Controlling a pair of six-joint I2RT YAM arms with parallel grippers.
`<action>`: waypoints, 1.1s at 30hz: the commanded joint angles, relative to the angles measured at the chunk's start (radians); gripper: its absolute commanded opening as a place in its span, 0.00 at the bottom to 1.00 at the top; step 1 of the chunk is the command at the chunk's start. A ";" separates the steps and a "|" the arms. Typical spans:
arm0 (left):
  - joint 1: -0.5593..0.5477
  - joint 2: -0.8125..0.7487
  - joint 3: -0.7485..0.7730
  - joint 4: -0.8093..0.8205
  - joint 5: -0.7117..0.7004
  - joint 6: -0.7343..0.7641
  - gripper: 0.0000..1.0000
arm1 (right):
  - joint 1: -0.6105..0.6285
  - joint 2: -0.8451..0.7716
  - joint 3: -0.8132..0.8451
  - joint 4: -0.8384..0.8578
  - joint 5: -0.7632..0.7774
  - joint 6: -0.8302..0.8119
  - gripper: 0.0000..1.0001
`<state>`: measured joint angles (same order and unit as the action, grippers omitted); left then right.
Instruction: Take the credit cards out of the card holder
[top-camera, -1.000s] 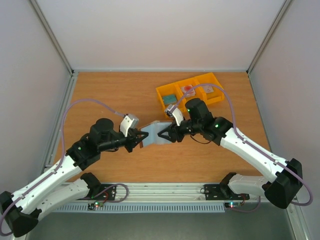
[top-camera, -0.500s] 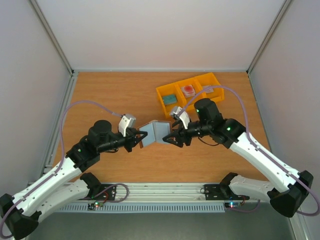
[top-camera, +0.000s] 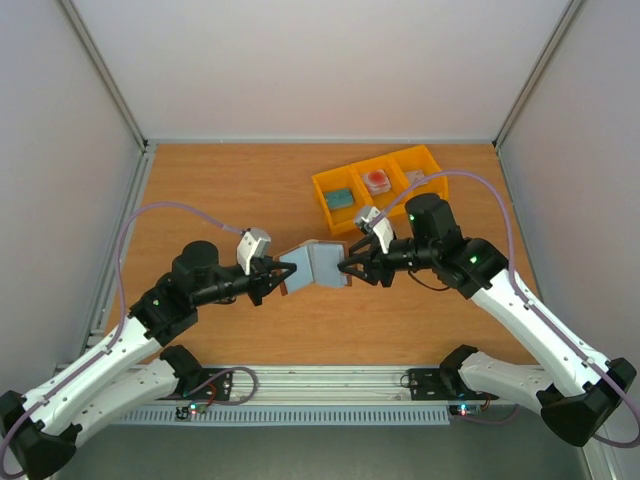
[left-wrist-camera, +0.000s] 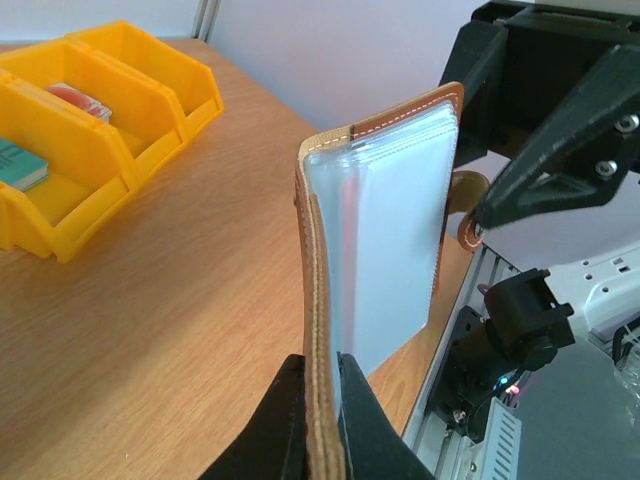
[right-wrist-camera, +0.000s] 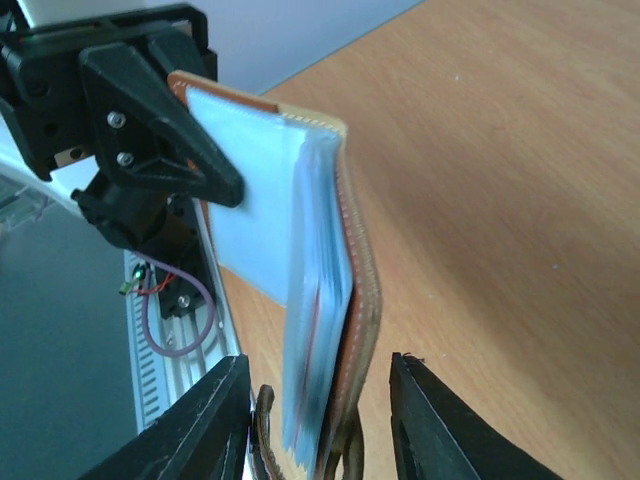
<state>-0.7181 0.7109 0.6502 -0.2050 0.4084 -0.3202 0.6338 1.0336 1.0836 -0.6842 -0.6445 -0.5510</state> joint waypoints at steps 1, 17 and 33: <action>0.003 -0.019 -0.003 0.100 0.026 0.015 0.00 | -0.024 -0.023 0.010 0.031 -0.006 0.042 0.38; 0.004 -0.027 -0.017 0.140 0.076 0.023 0.00 | -0.019 0.017 -0.015 0.077 0.131 0.102 0.22; 0.000 -0.016 -0.033 0.269 0.115 -0.024 0.00 | 0.106 0.075 -0.047 0.285 0.020 0.100 0.26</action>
<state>-0.7136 0.7124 0.6216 -0.0635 0.4938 -0.3283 0.7307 1.1042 1.0424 -0.4751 -0.5884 -0.4637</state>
